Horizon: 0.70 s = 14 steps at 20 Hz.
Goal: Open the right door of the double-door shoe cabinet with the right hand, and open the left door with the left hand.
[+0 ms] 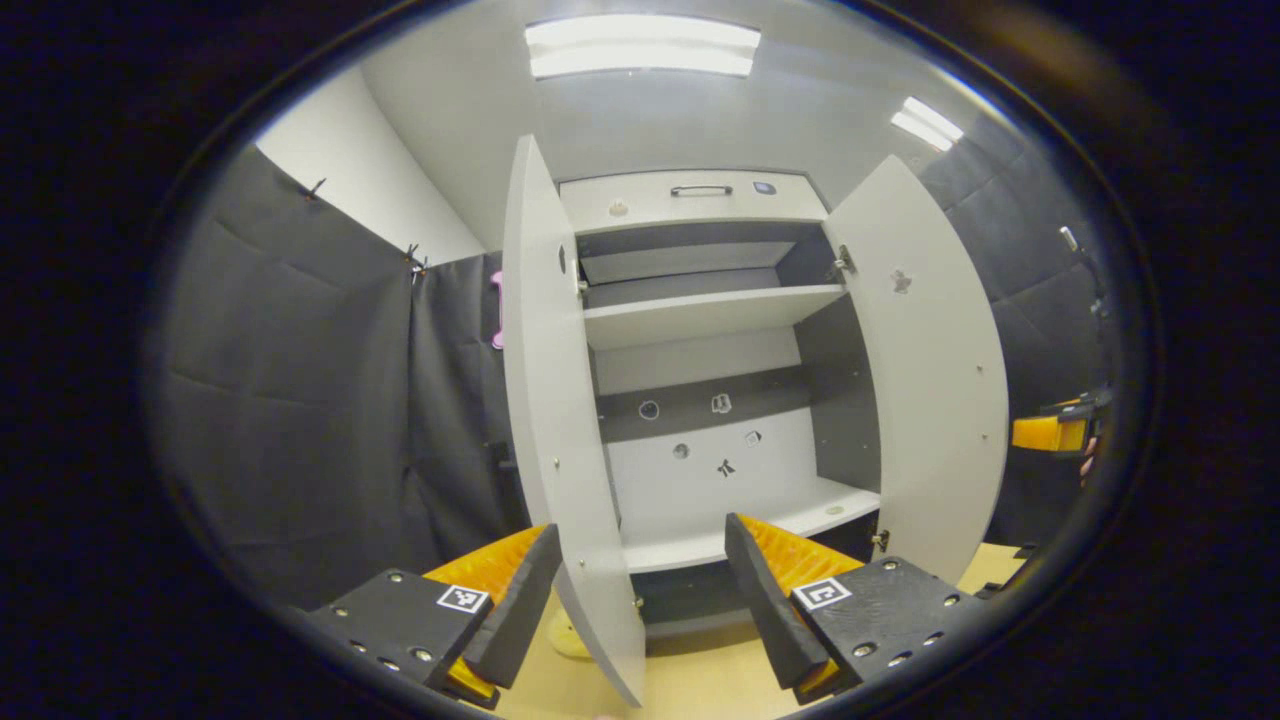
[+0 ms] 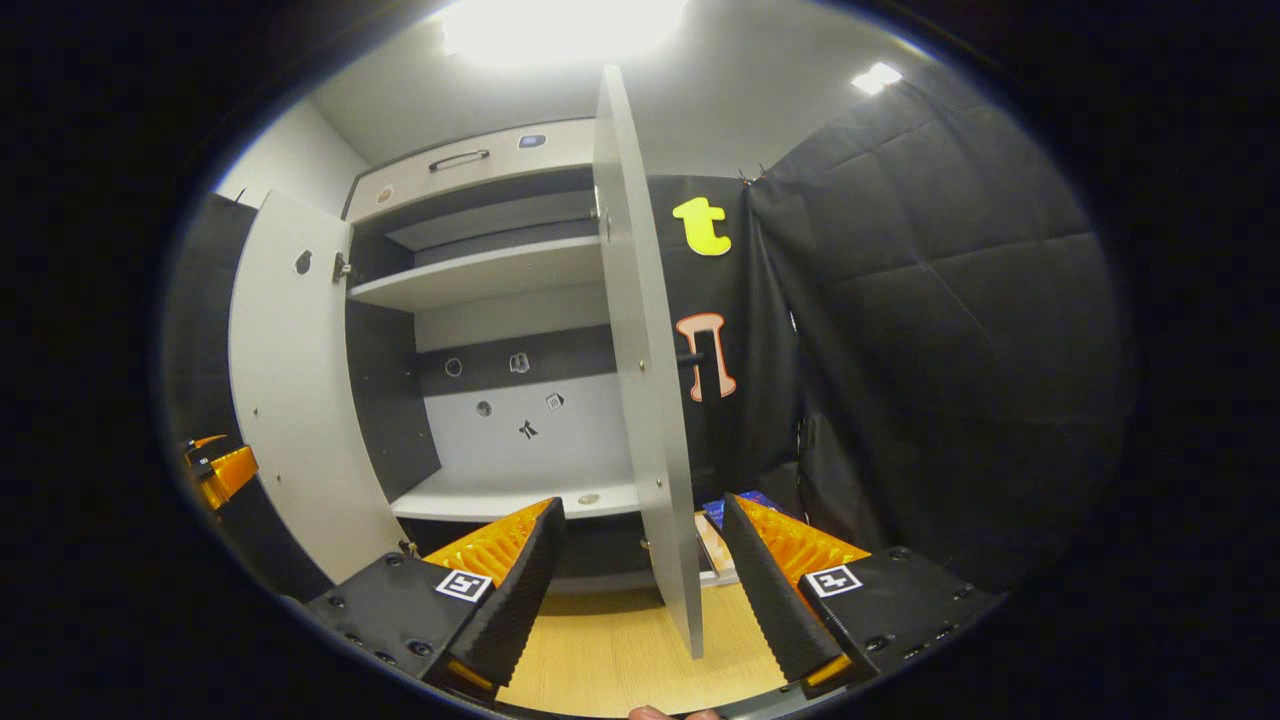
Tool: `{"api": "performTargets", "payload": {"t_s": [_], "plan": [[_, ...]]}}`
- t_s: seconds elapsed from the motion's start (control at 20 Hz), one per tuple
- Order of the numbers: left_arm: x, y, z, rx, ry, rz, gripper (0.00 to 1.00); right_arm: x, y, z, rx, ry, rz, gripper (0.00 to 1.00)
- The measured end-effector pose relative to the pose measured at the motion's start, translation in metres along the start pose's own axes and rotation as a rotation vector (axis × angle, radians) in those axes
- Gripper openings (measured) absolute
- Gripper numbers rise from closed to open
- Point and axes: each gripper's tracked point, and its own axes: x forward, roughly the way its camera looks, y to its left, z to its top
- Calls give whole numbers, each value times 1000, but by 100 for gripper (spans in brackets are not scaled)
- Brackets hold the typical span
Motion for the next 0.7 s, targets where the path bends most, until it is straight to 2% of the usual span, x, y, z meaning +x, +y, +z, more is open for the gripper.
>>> {"api": "performTargets", "payload": {"t_s": [0.25,0.4,0.7], "plan": [[0,-4,-24,-68,57,-5,94,-9,12,-35,-5,58,0,98],[-3,-6,-28,-109,76,-8,94,-9,15,-37,-51,41,-7,98],[-7,-8,-29,-110,75,2,94,-11,26,-35,-22,31,34,98]]}}
